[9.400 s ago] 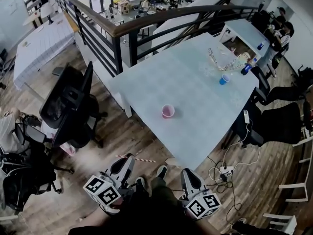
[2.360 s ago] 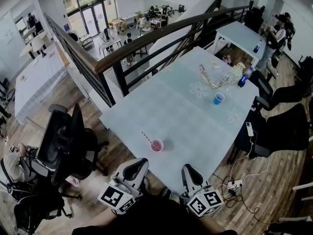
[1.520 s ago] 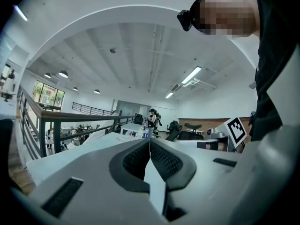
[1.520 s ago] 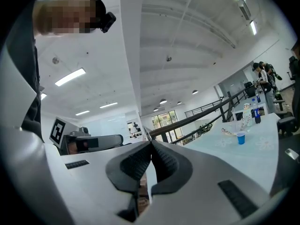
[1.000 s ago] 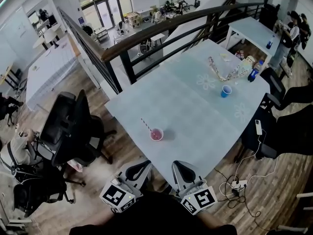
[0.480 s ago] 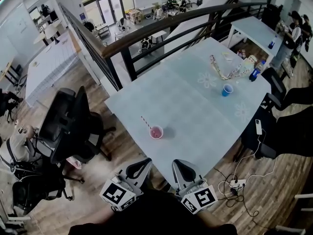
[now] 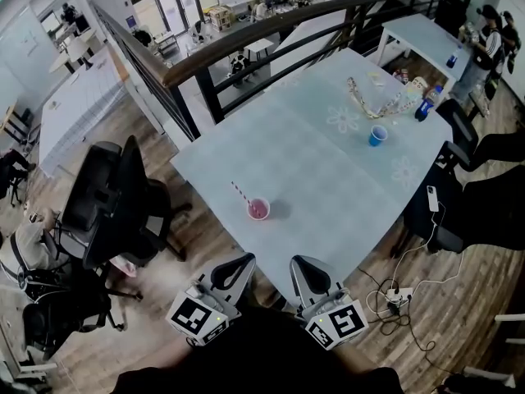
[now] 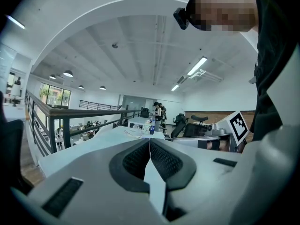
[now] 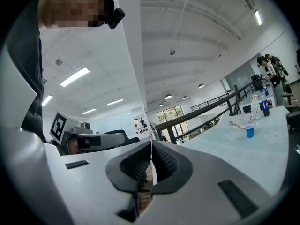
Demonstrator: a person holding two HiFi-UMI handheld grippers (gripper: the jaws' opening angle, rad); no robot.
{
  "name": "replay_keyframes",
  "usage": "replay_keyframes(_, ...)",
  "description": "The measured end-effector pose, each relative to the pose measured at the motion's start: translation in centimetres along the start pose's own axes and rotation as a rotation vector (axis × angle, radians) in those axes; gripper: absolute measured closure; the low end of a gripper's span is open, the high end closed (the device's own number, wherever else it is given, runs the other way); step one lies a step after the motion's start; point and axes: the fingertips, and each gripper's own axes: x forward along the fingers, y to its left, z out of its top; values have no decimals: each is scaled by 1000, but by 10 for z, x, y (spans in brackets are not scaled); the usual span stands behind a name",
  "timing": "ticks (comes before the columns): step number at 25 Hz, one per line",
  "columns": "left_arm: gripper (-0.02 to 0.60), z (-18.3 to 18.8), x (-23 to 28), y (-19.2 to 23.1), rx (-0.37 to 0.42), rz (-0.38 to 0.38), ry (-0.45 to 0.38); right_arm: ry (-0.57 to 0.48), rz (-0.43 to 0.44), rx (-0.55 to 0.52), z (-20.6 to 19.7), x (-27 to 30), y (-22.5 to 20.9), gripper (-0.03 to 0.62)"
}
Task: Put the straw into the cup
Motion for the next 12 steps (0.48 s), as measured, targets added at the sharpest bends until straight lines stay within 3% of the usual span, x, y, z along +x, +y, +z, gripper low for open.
replay_keyframes(12, 561, 0, -1, 4, -5, 19, 0, 4, 2, 9, 0, 1, 0, 562)
